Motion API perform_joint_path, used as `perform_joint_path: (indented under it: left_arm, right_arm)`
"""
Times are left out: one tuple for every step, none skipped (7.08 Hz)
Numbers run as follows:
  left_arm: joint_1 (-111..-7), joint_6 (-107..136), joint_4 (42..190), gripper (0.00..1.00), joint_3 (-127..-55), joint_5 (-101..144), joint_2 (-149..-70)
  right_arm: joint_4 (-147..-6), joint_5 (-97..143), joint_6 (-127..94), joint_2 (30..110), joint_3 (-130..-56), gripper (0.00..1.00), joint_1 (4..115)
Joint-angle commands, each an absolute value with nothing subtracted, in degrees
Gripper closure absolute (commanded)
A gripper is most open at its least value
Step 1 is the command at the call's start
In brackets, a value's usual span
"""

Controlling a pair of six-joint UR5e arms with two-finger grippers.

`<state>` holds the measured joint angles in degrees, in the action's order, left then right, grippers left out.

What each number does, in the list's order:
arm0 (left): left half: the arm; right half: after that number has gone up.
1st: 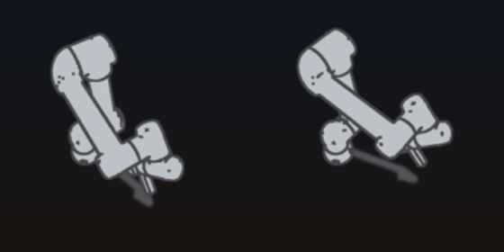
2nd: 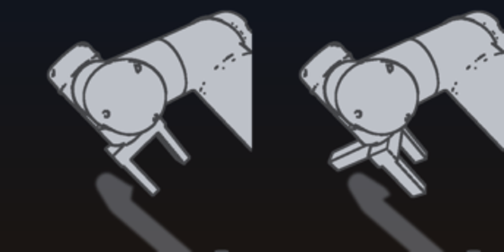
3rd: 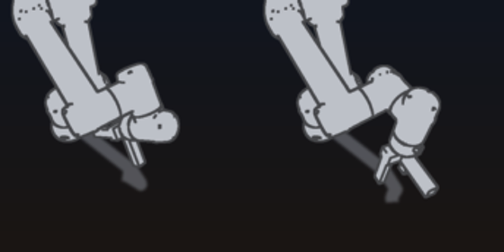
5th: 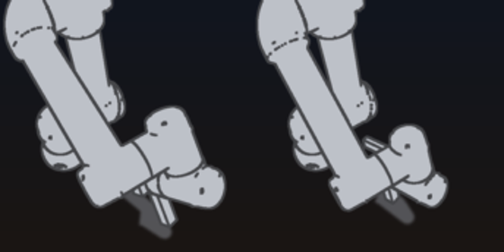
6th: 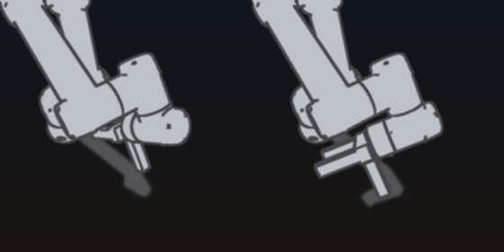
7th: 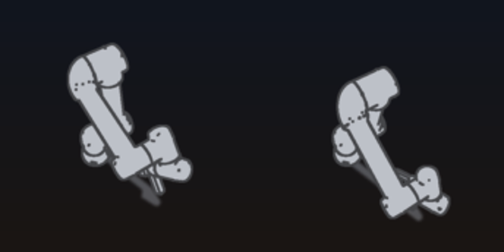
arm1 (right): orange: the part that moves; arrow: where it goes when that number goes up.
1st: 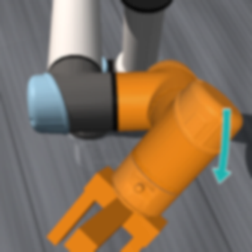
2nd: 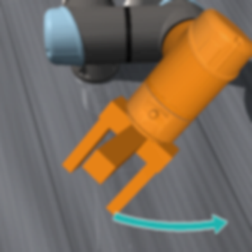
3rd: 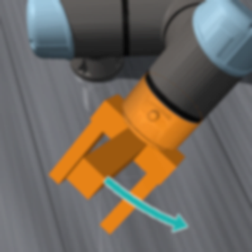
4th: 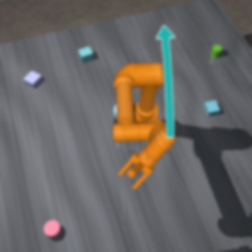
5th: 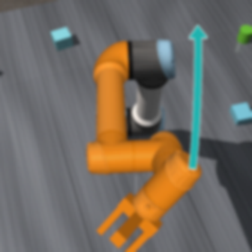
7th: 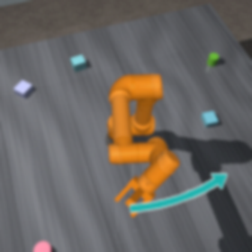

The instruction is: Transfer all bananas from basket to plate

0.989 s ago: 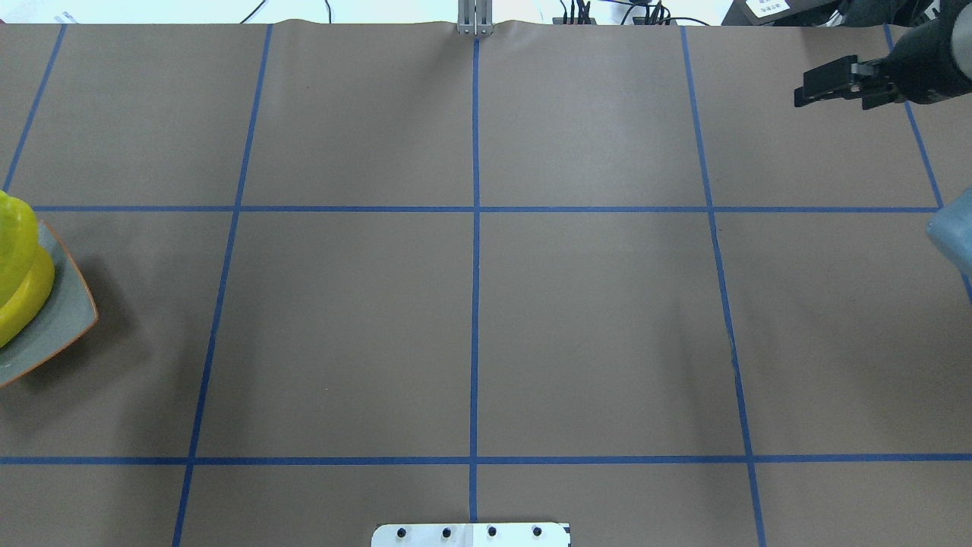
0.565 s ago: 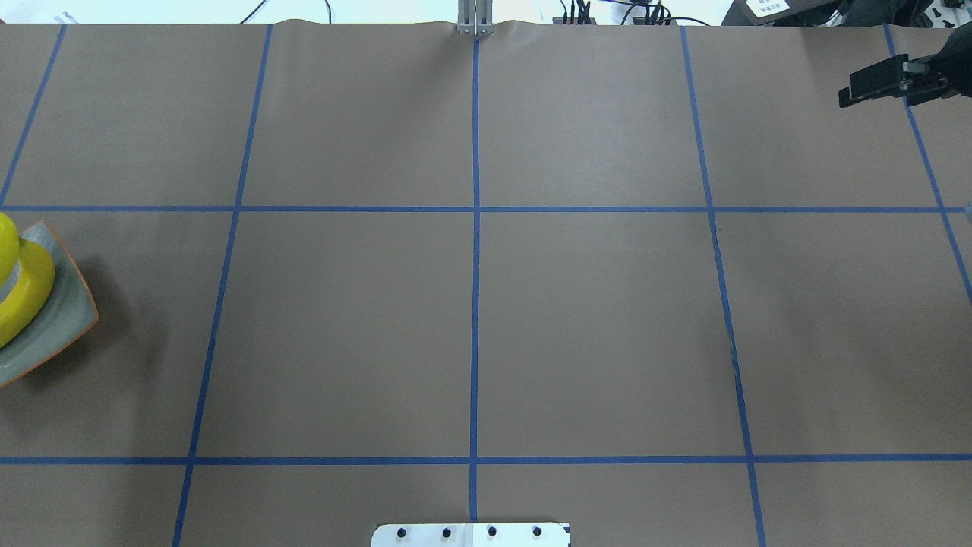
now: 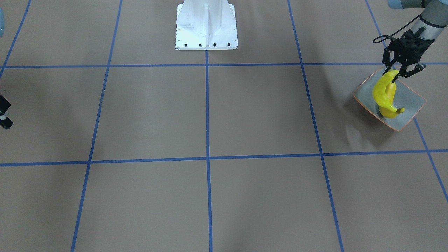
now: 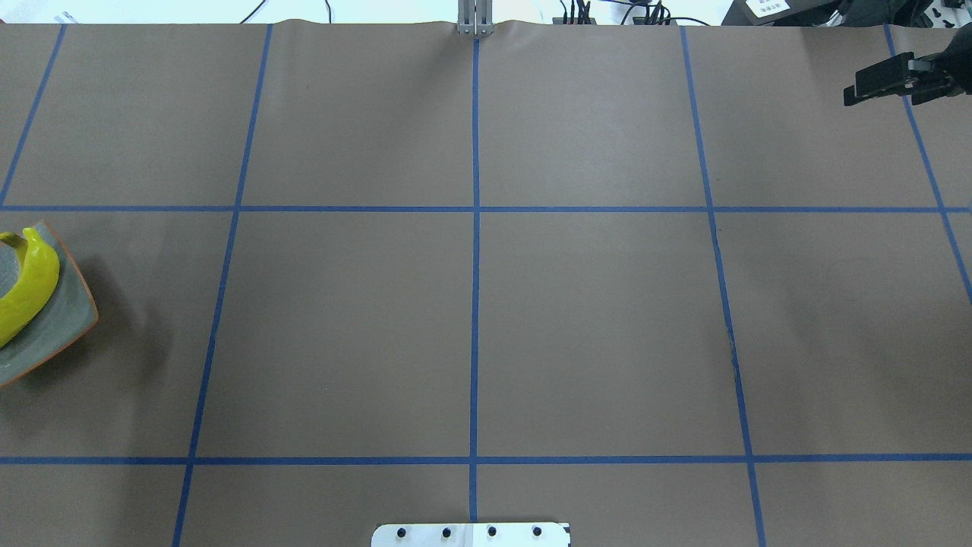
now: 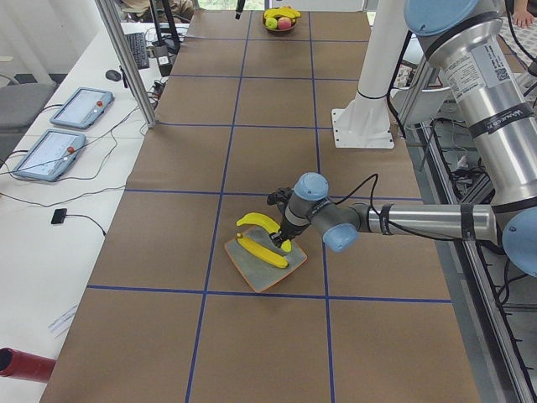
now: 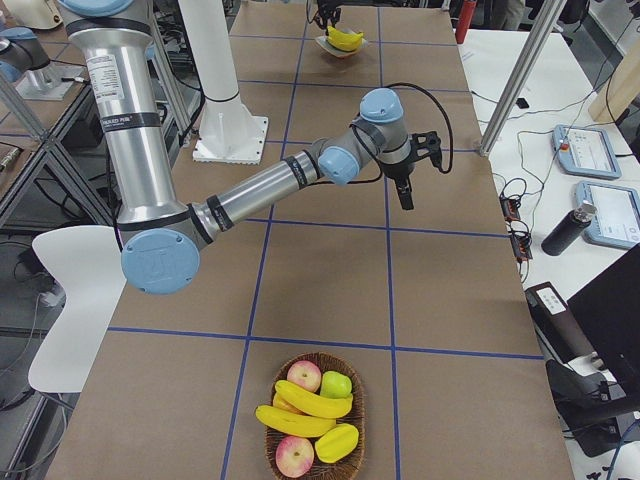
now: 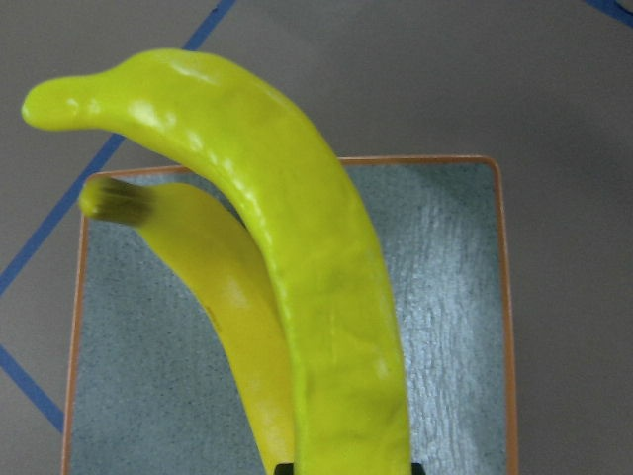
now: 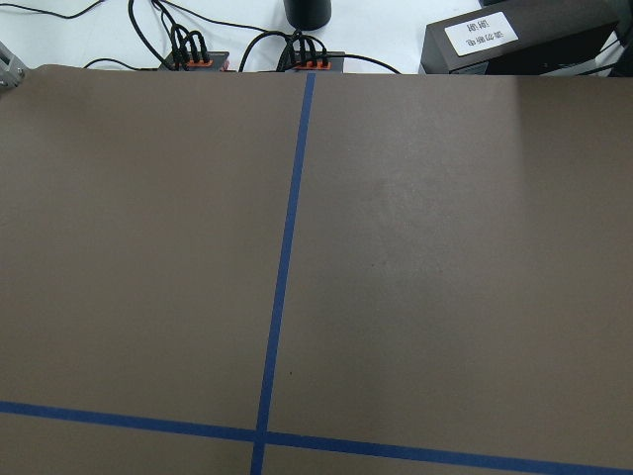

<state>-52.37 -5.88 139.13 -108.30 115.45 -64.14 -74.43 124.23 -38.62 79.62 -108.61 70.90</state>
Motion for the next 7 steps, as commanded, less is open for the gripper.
perform_joint_path:
  left_arm:
    - [-52.0,-7.9,139.3,0.3,-106.3,115.2,-64.2]
    - [-52.0,-7.9,139.5,0.01,-105.5,115.2,-64.6]
    - [-52.1,-7.8,139.7,0.01,-105.1,115.3,-64.9]
    - [-52.9,-7.6,139.8,0.01,-105.6,115.7,-65.2]
    - [-55.1,-7.4,139.7,0.01,-106.2,116.4,-66.7]
    - [-60.8,-6.9,138.6,0.01,-106.3,121.4,-70.0]
    - [-65.3,-5.5,137.9,0.01,-106.2,126.7,-72.9]
  right_arm:
    - [-74.5,124.3,-38.7,79.5,-108.5,0.0,71.3]
    - [-74.6,124.4,-38.6,79.5,-108.5,0.0,71.3]
    - [-74.6,125.1,-38.7,79.5,-108.5,0.0,71.3]
    - [-74.5,125.6,-38.7,79.6,-108.5,0.0,71.5]
    - [-74.5,125.9,-38.6,80.1,-108.5,0.0,72.0]
    - [-74.6,127.3,-35.3,81.6,-108.5,0.0,73.7]
    - [-74.7,130.3,-27.8,84.4,-107.9,0.0,77.7]
